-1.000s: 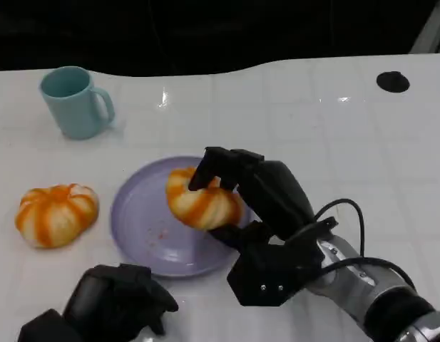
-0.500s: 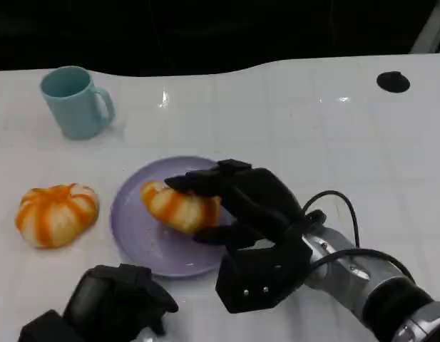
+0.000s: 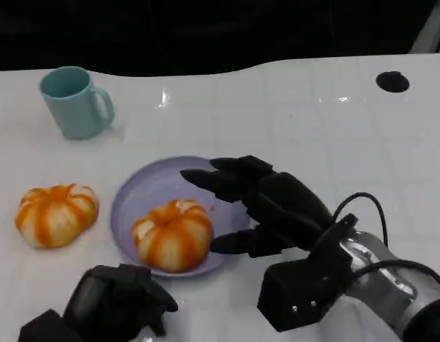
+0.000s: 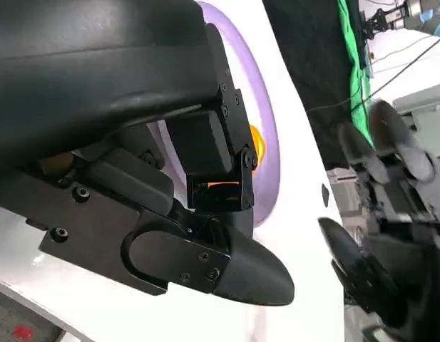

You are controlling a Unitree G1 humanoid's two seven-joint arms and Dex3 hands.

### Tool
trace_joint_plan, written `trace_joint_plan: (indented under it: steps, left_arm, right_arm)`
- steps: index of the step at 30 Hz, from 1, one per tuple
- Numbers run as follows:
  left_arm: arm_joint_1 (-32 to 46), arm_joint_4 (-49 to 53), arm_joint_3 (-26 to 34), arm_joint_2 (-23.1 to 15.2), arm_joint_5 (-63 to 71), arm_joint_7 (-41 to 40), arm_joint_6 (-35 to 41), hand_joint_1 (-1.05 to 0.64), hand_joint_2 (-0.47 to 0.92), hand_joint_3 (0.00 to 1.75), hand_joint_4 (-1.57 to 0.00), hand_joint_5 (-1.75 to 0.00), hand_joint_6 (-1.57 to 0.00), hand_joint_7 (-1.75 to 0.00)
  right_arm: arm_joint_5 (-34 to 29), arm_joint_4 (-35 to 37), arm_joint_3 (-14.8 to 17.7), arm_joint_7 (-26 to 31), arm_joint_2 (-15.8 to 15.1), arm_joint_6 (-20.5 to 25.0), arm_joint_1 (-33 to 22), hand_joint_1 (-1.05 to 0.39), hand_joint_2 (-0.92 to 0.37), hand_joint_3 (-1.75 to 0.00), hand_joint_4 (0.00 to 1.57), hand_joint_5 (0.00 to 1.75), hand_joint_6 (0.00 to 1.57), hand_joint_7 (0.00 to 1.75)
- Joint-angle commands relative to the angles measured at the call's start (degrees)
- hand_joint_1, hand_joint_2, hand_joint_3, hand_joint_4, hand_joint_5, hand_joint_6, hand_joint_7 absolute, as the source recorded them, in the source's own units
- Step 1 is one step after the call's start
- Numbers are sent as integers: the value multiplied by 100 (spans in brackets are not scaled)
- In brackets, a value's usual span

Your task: Grasp the bread from the table and place it into the plate.

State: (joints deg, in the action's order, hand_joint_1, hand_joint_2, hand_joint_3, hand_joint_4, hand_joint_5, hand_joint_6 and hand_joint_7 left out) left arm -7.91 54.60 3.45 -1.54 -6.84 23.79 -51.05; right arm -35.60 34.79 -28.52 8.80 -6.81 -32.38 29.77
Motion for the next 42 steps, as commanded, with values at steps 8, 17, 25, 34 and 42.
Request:
trace_joint_plan:
  steps: [8,17,25,34,42]
  left_arm:
    - [6,71,54,-66,-56,90,147,-105,92,13,-125,-110,-140,-53]
    - [50,1,39,-60,44,13,105,-105,92,15,-126,-110,-141,-52]
    - [49,-30,44,-60,84,-36,64,-105,92,16,-125,-110,-141,-52]
    - [66,-91,49,-65,138,-84,100,-105,92,16,-125,-110,-141,-52]
    - [69,-74,76,-85,80,-8,60,-105,92,15,-125,-110,-141,-52]
  right_arm:
    - [1450,-647,674,-404,-335,-1327,-1072,-51,-92,-10,23,77,51,14]
    - [2370,-730,1193,-823,-451,-2173,-1934,-39,-86,-30,64,106,69,69]
    - [2775,-635,1578,-1030,-424,-2632,-2373,-32,-51,-103,67,147,74,113]
    - [2965,-698,1865,-1212,-440,-2821,-2848,-29,-31,-135,72,162,72,138]
    - [2904,-654,2042,-1211,-304,-2966,-3152,-30,-33,-133,71,166,67,149]
